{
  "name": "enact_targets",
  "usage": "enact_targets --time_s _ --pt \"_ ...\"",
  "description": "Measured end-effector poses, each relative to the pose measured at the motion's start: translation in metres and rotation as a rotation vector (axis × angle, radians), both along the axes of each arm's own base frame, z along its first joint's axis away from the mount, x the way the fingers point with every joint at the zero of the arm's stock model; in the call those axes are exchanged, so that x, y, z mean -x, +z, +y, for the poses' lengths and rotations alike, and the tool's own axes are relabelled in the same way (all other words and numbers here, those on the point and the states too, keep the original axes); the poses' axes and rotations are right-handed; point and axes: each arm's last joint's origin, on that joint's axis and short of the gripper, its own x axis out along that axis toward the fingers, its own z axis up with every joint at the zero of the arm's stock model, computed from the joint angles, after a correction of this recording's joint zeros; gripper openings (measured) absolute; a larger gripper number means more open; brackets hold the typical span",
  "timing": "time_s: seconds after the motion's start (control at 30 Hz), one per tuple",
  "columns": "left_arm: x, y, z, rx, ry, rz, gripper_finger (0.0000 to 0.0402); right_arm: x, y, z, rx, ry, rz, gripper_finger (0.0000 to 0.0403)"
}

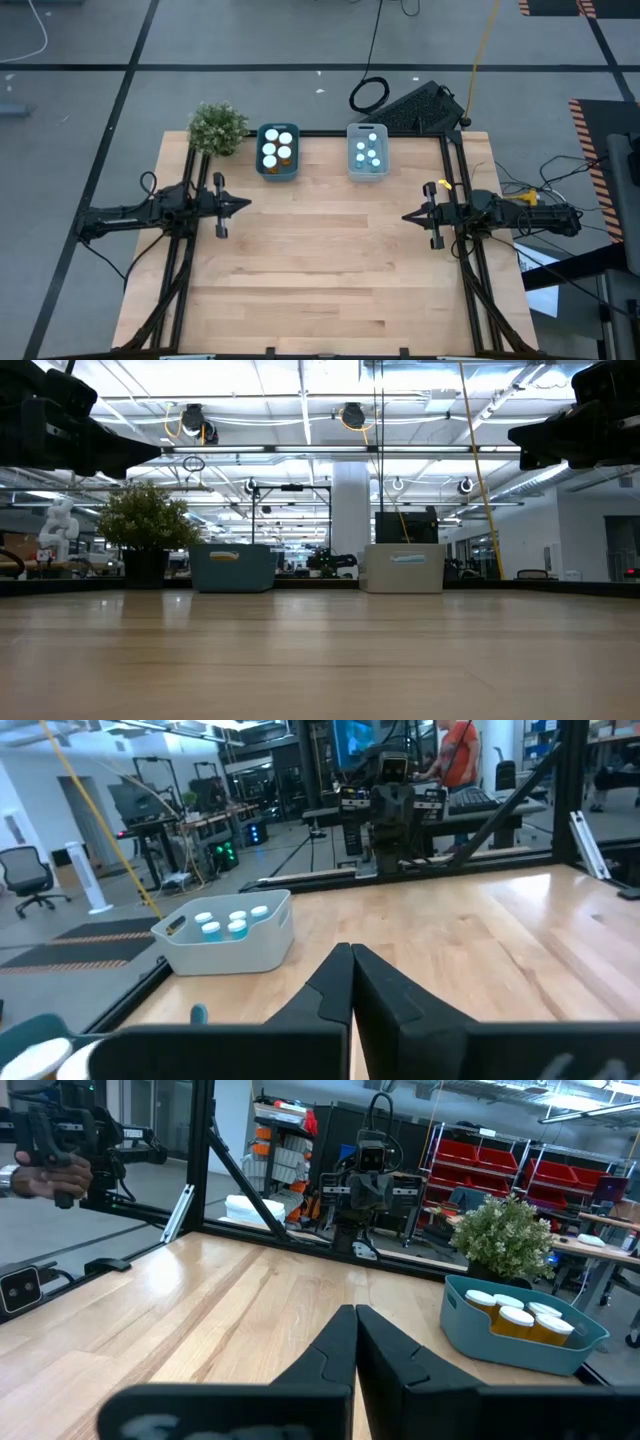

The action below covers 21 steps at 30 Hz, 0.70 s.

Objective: Pick and place medicine bottles into bin by pill shape (circle, oval)
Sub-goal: Return to Home Position

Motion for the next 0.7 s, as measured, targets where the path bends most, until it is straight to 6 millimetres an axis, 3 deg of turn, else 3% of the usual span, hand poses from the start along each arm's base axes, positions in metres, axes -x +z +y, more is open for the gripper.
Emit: enact_targets --time_s 0.2,0.7 --pt "0.0 -0.0001 -0.0002 0.057 -0.004 -0.005 0.0014 0.0 0.0002 0.0 0.0 0.0 -0.002 0.0" --pt "0.0 0.0011 0.0002 -0.003 0.009 -0.015 0.0026 0.0 0.0001 0.0 0.0 0.0 -0.002 0.0"
